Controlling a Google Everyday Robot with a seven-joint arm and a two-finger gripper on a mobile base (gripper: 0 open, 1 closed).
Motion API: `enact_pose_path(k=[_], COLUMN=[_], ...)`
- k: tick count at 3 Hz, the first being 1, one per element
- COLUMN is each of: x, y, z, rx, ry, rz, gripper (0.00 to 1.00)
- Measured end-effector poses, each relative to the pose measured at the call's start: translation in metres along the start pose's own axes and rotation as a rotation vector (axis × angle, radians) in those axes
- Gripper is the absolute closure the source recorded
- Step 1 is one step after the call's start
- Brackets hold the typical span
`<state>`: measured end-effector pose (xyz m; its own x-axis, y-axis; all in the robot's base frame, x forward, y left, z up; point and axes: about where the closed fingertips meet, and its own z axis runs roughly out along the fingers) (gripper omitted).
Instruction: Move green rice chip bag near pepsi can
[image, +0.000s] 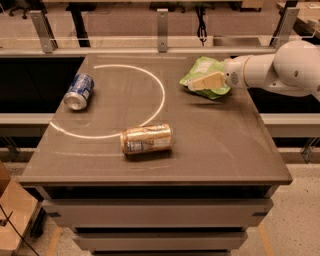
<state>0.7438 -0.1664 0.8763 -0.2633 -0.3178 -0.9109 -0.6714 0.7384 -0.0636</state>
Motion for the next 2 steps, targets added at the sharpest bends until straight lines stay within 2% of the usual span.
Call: enact_pose_path(k=[2], x=[0.0162], y=[-0.0207], z=[0.0104], rx=[0.065], ry=[0.013], rz=[-0.018], gripper=[0.0])
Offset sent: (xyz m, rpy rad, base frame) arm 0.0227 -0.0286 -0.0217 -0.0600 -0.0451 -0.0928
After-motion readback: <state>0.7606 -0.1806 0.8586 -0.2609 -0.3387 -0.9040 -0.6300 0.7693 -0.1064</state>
